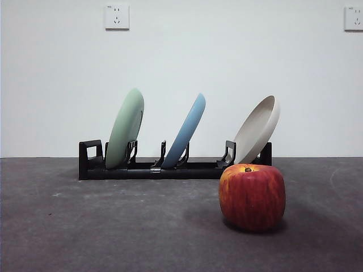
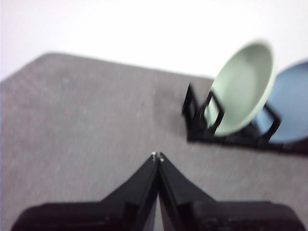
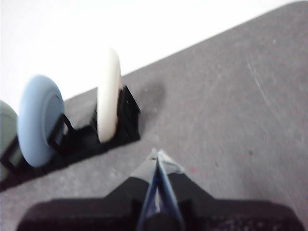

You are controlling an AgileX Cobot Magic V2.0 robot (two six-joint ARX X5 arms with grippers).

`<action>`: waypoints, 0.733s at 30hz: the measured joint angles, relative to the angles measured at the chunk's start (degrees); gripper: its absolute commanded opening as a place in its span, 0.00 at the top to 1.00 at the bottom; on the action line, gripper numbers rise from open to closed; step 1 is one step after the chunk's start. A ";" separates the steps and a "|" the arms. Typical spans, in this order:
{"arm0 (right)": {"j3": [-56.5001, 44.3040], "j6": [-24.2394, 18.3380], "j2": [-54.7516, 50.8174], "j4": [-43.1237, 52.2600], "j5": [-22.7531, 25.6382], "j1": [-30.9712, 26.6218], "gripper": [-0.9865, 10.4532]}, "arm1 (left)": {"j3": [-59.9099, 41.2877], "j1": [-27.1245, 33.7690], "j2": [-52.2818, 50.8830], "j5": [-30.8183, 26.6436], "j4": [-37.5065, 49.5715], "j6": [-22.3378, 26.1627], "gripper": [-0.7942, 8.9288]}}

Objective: Take the green plate from the plate rack,put the plate on the table,take the apple from the table,put the apple in the plate

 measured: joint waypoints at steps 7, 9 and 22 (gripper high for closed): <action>12.74 -2.36 13.75 -0.02 -4.50 -0.02 0.92 | 11.26 0.00 10.45 0.68 0.70 -0.92 0.92; 16.39 -3.52 18.25 -0.02 -7.41 0.00 0.92 | 14.62 0.00 14.62 3.34 0.72 -0.92 0.92; 28.22 -9.75 42.47 -0.04 -31.63 0.00 0.90 | 32.37 0.00 42.62 25.59 0.28 -0.92 0.91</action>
